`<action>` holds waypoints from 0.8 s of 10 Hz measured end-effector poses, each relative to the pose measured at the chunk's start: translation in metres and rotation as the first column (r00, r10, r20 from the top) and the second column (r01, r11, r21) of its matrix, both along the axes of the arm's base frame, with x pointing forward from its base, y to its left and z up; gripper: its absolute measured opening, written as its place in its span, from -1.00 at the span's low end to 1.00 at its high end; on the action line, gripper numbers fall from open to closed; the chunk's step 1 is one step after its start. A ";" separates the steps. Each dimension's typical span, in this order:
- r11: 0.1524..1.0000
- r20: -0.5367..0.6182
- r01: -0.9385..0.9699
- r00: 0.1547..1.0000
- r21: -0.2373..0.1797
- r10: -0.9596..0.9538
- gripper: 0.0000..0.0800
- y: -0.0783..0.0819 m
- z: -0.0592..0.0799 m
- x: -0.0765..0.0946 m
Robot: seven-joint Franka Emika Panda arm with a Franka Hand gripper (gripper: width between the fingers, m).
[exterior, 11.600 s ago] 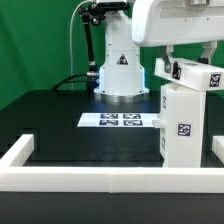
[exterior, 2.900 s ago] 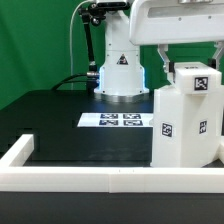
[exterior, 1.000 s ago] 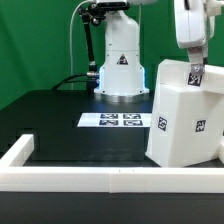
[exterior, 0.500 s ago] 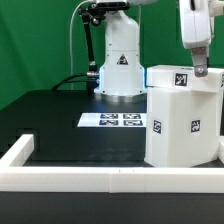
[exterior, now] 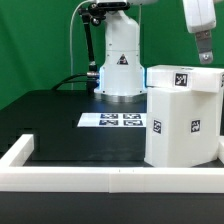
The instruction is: Assemble cabinet
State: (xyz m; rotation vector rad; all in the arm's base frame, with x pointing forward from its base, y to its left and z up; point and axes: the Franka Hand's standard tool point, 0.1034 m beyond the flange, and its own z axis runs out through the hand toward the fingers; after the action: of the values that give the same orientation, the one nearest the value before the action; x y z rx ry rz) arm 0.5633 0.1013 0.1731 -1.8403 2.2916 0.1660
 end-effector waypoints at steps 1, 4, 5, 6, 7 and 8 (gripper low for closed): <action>0.988 0.028 -0.155 0.988 -0.016 0.155 0.99 0.000 0.000 0.000; 0.814 0.035 -0.578 0.814 -0.051 0.580 0.99 0.009 0.008 0.006; 0.756 0.046 -0.652 0.755 -0.059 0.654 0.99 0.010 0.009 0.006; 0.697 0.054 -0.714 0.695 -0.065 0.717 0.99 0.011 0.009 0.006; 0.640 0.064 -0.764 0.637 -0.076 0.768 0.99 0.010 0.008 0.005; 0.580 0.074 -0.810 0.576 -0.087 0.814 0.99 0.010 0.008 0.005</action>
Offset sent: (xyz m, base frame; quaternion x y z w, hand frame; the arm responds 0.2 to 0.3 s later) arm 0.0074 0.0137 0.0117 -0.0521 0.0092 -0.3698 0.9276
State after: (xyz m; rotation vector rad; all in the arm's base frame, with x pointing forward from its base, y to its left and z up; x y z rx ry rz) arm 0.5687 0.1112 0.1814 -2.7114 1.1861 0.1340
